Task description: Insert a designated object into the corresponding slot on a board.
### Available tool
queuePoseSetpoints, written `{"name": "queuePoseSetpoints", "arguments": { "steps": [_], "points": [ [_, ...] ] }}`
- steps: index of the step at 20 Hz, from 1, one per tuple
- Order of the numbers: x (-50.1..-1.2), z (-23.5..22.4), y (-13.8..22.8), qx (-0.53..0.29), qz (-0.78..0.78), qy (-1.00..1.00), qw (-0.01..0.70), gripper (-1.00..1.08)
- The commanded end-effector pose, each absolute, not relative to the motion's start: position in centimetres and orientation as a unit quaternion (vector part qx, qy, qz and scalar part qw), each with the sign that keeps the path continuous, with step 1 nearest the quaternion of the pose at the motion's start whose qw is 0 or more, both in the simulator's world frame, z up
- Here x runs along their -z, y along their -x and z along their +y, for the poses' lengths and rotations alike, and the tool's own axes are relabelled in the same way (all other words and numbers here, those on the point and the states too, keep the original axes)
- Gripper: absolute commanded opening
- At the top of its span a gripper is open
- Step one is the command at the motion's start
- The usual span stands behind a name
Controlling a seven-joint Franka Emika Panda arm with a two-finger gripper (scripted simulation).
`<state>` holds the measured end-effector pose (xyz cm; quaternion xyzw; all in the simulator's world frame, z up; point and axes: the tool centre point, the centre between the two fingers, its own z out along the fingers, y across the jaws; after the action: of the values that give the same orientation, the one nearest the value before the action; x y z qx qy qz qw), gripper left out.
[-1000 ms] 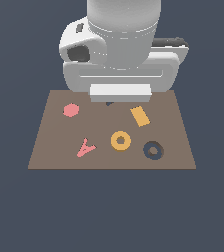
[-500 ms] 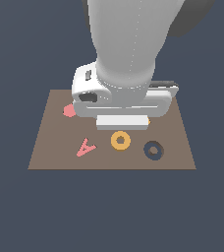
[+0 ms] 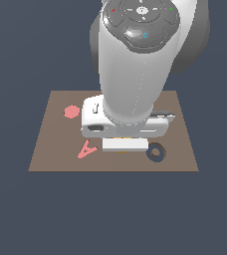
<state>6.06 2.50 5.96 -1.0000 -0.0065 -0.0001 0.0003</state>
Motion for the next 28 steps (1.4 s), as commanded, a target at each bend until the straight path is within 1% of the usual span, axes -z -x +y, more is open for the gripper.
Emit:
{"name": "queuePoseSetpoints", "arguments": {
  "steps": [1, 12, 20, 21, 28],
  "points": [
    [-5.3, 2.5, -6.5, 0.0, -0.007, 1.0, 0.0, 1.0],
    [-4.8, 2.6, -6.7, 0.0, -0.007, 1.0, 0.0, 1.0],
    [-3.0, 2.6, -6.7, 0.0, -0.007, 1.0, 0.0, 1.0],
    [-3.0, 2.6, -6.7, 0.0, -0.007, 1.0, 0.0, -1.0],
    [-3.0, 2.6, -6.7, 0.0, -0.007, 1.0, 0.0, -1.0]
  ]
}}
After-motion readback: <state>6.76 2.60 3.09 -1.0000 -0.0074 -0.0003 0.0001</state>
